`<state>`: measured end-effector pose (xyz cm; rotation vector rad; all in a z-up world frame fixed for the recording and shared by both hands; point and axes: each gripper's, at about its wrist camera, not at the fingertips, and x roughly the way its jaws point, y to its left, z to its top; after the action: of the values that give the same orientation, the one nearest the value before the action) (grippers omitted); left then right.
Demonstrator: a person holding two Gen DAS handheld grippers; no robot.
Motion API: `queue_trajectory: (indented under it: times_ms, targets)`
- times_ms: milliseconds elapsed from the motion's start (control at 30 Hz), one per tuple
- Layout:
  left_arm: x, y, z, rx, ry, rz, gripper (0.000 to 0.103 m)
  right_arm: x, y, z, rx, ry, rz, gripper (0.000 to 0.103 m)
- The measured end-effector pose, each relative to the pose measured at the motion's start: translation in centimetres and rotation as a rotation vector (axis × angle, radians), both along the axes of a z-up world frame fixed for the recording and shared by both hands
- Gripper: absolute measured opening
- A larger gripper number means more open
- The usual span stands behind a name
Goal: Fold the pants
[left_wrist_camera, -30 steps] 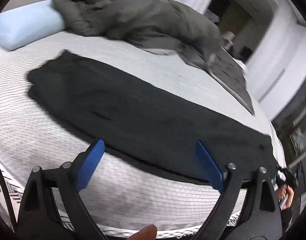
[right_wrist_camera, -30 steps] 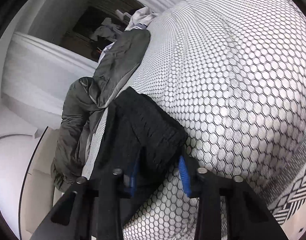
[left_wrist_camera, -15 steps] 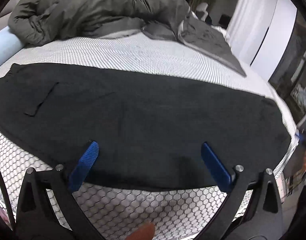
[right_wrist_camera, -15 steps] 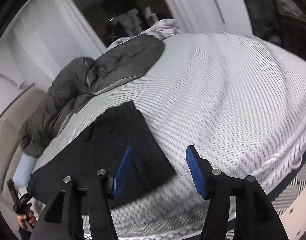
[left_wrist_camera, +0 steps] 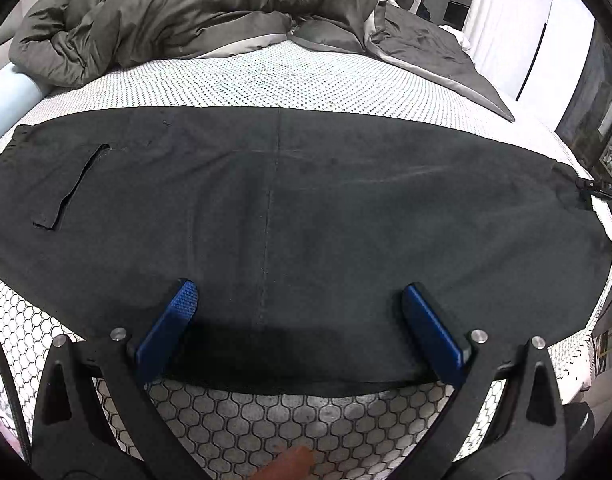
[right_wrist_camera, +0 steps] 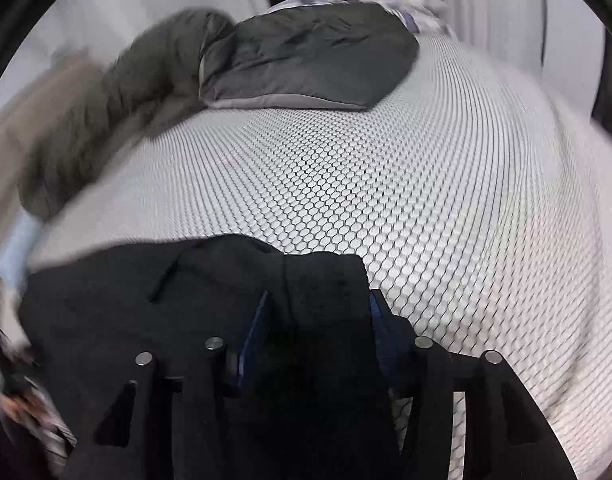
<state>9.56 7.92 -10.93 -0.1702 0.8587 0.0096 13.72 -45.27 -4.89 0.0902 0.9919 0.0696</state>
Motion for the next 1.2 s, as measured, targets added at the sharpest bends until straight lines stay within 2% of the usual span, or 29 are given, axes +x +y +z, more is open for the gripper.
queue_trajectory:
  times_ms: [33, 100, 133, 233, 300, 367, 400, 433, 467, 500, 567, 600, 633, 700, 767, 900, 933, 1033, 1133, 1200]
  targets:
    - [0.1, 0.1, -0.1, 0.004, -0.002, -0.002, 0.102, -0.2, 0.7, 0.3, -0.03, -0.03, 0.026, 0.004]
    - [0.5, 0.5, -0.3, 0.007, -0.006, -0.007, 0.102, -0.1, 0.5, 1.3, -0.079, -0.089, -0.02, 0.004]
    - [0.5, 0.5, -0.3, 0.009, -0.008, -0.011, 0.102, 0.5, -0.3, 1.6, -0.059, -0.11, -0.055, 0.004]
    - [0.6, 0.5, -0.4, 0.007, -0.008, -0.012, 0.102, 2.3, -0.7, 0.3, -0.04, -0.031, -0.07, 0.006]
    - [0.7, 0.6, -0.4, 0.002, -0.009, -0.014, 0.102, 2.4, -0.3, 0.1, -0.05, -0.039, -0.075, 0.006]
    - [0.7, 0.6, -0.4, 0.005, -0.009, -0.012, 0.102, 2.0, -0.5, 0.2, -0.033, -0.043, -0.082, 0.015]
    - [0.7, 0.6, -0.5, 0.006, -0.008, -0.012, 0.102, 1.0, -1.4, 0.4, -0.016, -0.042, -0.098, 0.032]
    - [0.7, 0.6, -0.5, 0.009, -0.008, -0.01, 0.102, 0.6, -2.1, 0.6, -0.002, -0.047, -0.134, 0.057]
    - [0.7, 0.6, -0.4, 0.005, -0.008, -0.011, 0.102, 0.1, -2.7, 0.9, -0.008, -0.053, -0.178, 0.062]
    - [0.7, 0.7, -0.4, 0.006, -0.007, -0.007, 0.102, -0.3, -3.1, 1.2, -0.028, -0.065, -0.225, 0.061]
    - [0.7, 0.6, -0.1, 0.019, -0.004, 0.001, 0.102, -2.0, -2.8, 2.2, -0.019, -0.119, -0.231, 0.063]
    - [0.6, 0.4, 0.2, 0.029, -0.004, 0.003, 0.102, -2.8, -2.1, 2.8, -0.017, -0.139, -0.211, 0.069]
    - [0.4, 0.0, 0.5, 0.032, -0.009, -0.005, 0.102, -4.0, -1.0, 3.3, -0.027, -0.159, -0.192, 0.083]
    - [0.0, -1.1, 1.4, 0.02, -0.036, -0.047, 0.102, -6.9, 1.5, 4.0, -0.05, -0.196, -0.144, 0.098]
    - [0.1, -2.5, 2.0, 0.009, -0.049, -0.086, 0.102, -8.7, 5.1, 4.2, -0.072, -0.219, -0.071, 0.099]
    - [1.7, -7.4, 3.2, 0.003, -0.068, -0.194, 0.102, -9.9, 12.9, 2.4, -0.103, -0.181, 0.11, 0.099]
    - [2.5, -8.8, 3.2, 0.003, -0.053, -0.223, 0.102, -9.7, 15.4, 1.5, -0.104, -0.167, 0.175, 0.099]
    - [4.0, -11.8, 2.4, 0.02, -0.014, -0.299, 0.102, -8.9, 20.1, -1.1, -0.149, -0.142, 0.271, 0.099]
    - [4.6, -12.4, 0.7, 0.026, 0.038, -0.3, 0.102, -8.1, 21.6, -4.0, -0.182, -0.092, 0.302, 0.099]
    - [4.1, -11.6, 0.2, 0.005, 0.023, -0.303, 0.102, -8.0, 20.2, -5.0, -0.225, -0.089, 0.288, 0.099]
